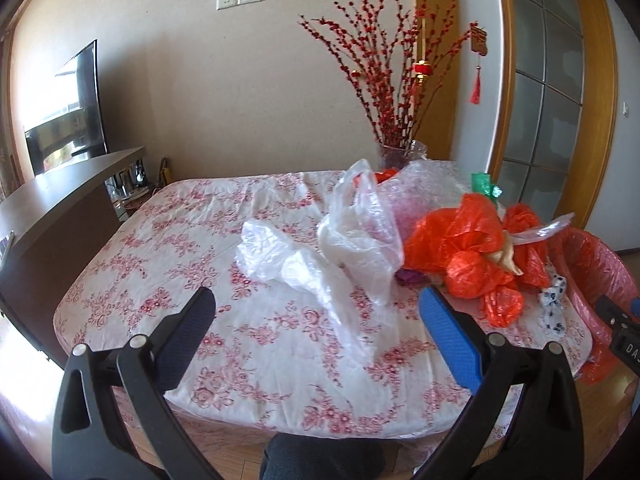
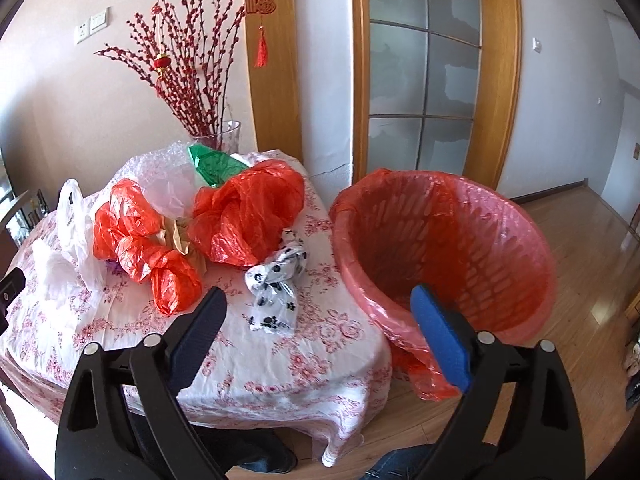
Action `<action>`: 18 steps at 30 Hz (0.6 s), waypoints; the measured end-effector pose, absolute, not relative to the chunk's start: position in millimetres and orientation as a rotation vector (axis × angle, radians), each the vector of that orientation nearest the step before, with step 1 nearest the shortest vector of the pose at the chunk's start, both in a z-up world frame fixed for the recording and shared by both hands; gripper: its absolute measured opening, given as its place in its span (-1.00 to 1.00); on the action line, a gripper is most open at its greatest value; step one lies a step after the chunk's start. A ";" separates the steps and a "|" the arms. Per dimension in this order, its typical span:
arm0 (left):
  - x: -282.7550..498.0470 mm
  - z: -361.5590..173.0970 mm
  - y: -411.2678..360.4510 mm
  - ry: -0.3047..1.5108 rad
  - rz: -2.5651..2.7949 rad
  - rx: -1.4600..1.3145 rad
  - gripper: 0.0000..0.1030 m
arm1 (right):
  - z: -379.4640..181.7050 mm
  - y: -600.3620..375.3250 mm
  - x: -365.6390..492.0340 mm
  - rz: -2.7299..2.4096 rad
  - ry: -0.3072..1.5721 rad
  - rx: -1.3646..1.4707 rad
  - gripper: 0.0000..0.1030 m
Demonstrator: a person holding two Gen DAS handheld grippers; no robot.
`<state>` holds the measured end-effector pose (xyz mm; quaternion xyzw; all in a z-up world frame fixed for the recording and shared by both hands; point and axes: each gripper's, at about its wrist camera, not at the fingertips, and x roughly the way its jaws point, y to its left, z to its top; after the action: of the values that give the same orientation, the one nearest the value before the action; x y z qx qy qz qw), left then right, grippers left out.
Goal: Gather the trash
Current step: 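Grasp the black-and-white dotted bag with the right tool while the left tool grasps a white bag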
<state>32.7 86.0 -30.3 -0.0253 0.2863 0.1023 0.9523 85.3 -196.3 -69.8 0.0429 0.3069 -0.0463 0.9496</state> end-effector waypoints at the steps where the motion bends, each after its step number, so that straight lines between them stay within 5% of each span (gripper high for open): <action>1: 34.5 -32.1 91.5 0.585 0.211 -0.062 0.92 | -72.5 -194.7 92.9 -0.074 0.642 0.097 0.61; 8: 53.6 -43.6 109.3 0.618 0.202 -0.102 0.92 | -98.2 -185.7 135.8 -0.030 0.748 0.141 0.23; 12: 73.3 -53.7 110.8 0.663 0.195 -0.126 0.73 | -111.0 -183.9 146.3 -0.010 0.803 0.151 -0.37; 18: 93.8 -69.0 114.6 0.727 0.187 -0.159 0.44 | -111.3 -184.7 139.4 0.009 0.784 0.128 -0.74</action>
<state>93.8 114.6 -69.0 -0.0775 0.3548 0.0910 0.9273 139.4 -184.7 -111.3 0.0625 0.3818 0.0045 0.9221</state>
